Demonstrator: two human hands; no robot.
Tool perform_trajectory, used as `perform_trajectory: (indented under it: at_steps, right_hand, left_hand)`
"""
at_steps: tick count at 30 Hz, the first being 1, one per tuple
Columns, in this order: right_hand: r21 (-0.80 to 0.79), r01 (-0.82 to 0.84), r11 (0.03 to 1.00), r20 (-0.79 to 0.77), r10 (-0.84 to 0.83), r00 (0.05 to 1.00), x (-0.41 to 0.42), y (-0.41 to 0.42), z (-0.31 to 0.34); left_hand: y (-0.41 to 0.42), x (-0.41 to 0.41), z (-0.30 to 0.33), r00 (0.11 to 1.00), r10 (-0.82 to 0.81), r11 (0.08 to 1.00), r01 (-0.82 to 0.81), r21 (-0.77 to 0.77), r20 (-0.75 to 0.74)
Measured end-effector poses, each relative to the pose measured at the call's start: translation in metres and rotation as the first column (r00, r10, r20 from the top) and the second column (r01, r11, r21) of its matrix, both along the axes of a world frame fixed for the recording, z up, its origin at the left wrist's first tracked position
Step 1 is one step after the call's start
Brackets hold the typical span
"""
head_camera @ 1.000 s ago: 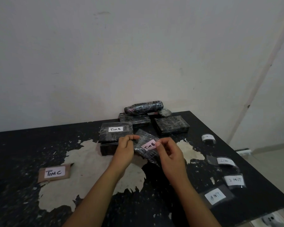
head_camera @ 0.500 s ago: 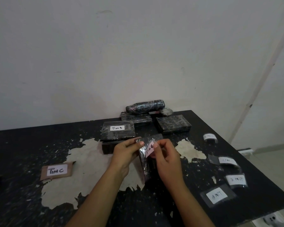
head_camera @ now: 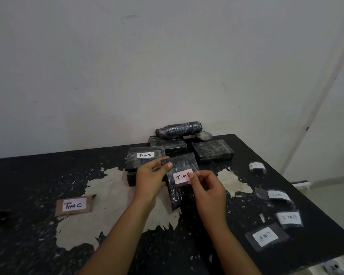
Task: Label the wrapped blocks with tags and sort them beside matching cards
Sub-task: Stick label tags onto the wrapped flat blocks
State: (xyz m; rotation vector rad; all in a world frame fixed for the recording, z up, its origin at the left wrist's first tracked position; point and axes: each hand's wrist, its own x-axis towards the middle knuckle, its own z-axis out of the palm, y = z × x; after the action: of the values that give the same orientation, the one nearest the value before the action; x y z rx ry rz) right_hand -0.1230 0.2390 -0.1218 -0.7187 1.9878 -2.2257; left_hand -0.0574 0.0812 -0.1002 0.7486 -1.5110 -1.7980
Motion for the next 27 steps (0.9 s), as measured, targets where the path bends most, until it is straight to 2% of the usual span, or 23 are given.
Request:
perform_trajectory:
  at_steps: [7, 14, 22, 27]
  right_hand:
    - [0.097, 0.054, 0.994, -0.017, -0.052, 0.998, -0.015, 0.004, 0.002]
    - [0.058, 0.162, 0.985, -0.010, -0.161, 0.987, -0.030, 0.015, 0.008]
    - [0.095, 0.067, 0.993, -0.095, -0.058, 0.994, -0.012, 0.014, 0.008]
    - [0.196, 0.062, 0.979, -0.180, -0.026, 0.983, -0.008, 0.010, 0.009]
  left_hand:
    - [-0.004, 0.009, 0.010, 0.999, -0.039, 0.999, 0.039, -0.015, 0.020]
    - [-0.009, 0.017, 0.016, 0.998, -0.051, 0.999, 0.051, -0.017, 0.027]
    - [-0.005, 0.015, 0.019, 0.999, -0.035, 0.999, 0.036, -0.024, 0.030]
    - [0.000, 0.016, 0.020, 0.999, -0.020, 0.999, 0.021, -0.045, 0.030]
